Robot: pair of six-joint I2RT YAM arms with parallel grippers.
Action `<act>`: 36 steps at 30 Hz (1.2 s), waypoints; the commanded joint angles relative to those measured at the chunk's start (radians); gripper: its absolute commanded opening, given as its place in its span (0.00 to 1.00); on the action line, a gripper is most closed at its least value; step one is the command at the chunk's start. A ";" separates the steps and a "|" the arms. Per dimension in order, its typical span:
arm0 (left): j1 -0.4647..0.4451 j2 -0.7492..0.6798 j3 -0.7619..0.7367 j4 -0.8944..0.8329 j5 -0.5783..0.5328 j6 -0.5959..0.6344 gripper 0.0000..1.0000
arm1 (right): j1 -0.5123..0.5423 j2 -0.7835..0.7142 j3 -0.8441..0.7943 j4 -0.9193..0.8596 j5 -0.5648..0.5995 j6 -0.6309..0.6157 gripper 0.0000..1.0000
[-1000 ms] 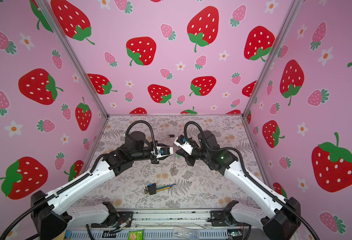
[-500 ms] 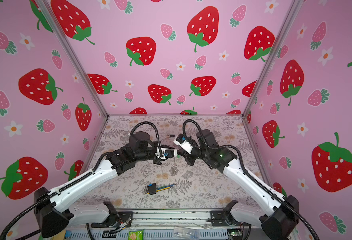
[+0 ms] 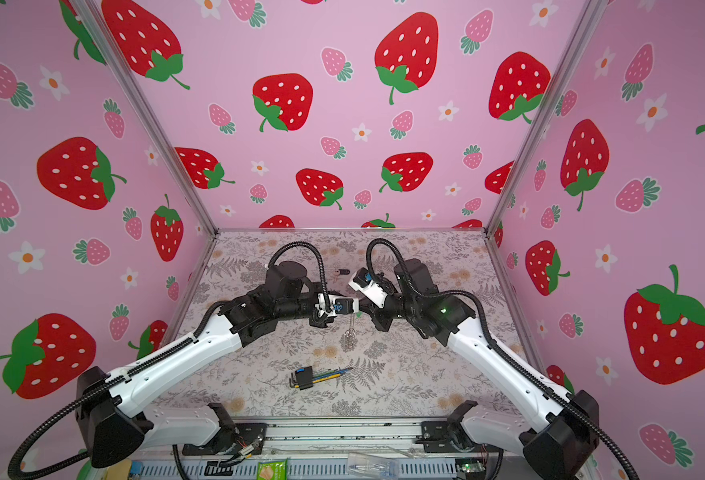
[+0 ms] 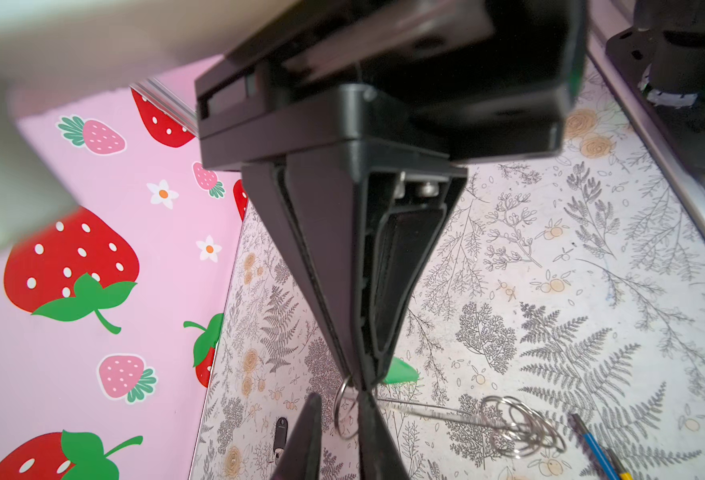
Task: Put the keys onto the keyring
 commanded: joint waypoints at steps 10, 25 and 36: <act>-0.005 0.026 0.057 -0.030 0.034 0.022 0.07 | 0.002 -0.047 0.006 0.052 0.003 -0.037 0.07; 0.101 -0.002 0.014 0.097 0.273 -0.218 0.00 | -0.002 -0.202 -0.128 0.174 0.134 -0.064 0.34; 0.176 -0.016 -0.097 0.415 0.496 -0.509 0.00 | -0.002 -0.201 -0.148 0.232 0.161 -0.035 0.34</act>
